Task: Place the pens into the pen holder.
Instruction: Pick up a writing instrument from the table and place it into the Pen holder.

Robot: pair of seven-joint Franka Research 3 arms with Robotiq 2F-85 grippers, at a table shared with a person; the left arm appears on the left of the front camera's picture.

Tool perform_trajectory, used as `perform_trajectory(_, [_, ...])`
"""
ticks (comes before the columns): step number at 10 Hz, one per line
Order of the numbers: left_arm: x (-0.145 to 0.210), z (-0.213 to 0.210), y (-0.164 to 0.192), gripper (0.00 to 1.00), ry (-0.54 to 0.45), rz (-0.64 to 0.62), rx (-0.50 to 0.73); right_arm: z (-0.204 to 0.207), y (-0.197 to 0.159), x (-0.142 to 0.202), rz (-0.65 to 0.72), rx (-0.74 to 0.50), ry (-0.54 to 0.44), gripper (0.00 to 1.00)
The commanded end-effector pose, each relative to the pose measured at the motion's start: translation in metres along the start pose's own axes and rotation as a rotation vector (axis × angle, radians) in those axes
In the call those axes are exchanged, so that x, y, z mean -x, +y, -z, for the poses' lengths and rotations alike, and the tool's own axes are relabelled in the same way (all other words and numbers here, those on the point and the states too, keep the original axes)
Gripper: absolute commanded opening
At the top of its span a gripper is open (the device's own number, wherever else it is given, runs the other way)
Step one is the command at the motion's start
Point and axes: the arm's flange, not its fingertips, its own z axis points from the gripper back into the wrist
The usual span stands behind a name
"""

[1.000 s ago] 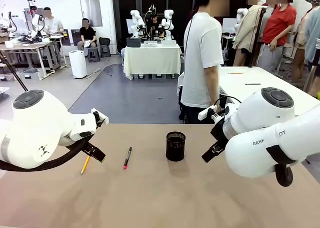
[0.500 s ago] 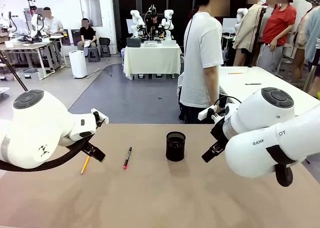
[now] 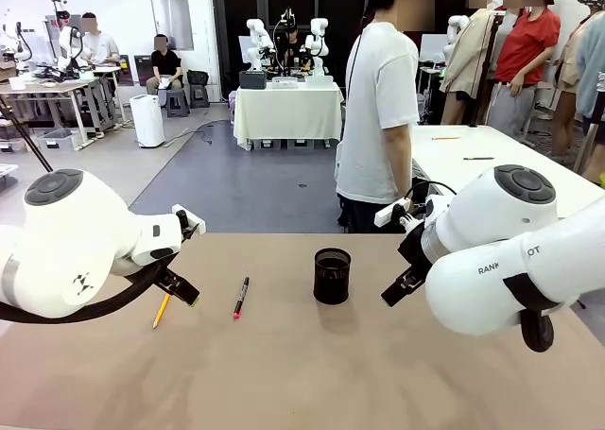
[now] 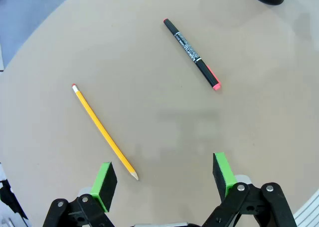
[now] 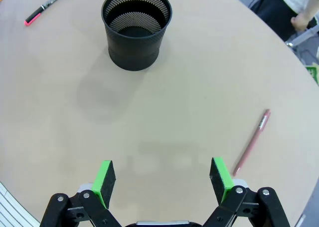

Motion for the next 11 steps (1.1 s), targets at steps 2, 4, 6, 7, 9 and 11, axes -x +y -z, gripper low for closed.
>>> perform_trajectory(2, [-0.001, -0.006, -0.005, 1.0, -0.023, 0.096, 0.04, -0.002, 0.003, -0.002, -0.029, -0.095, 0.021, 1.0])
perform_trajectory(4, [0.003, -0.013, -0.01, 1.0, -0.091, 0.187, 0.075, -0.009, 0.001, -0.006, -0.056, -0.235, 0.019, 1.0])
perform_trajectory(6, [0.013, -0.021, -0.013, 1.0, -0.187, 0.279, 0.081, -0.014, -0.002, -0.013, -0.062, -0.318, 0.017, 1.0])
perform_trajectory(7, [0.023, -0.024, -0.016, 1.0, -0.282, 0.367, 0.092, -0.021, -0.011, -0.018, -0.061, -0.377, -0.004, 1.0])
perform_trajectory(9, [0.041, -0.034, -0.014, 1.0, -0.32, 0.401, 0.112, -0.03, -0.027, -0.029, -0.064, -0.401, -0.034, 1.0])
perform_trajectory(11, [-0.033, -0.032, -0.032, 1.0, -0.276, 0.388, 0.054, -0.038, -0.032, -0.032, -0.089, -0.427, -0.098, 1.0])
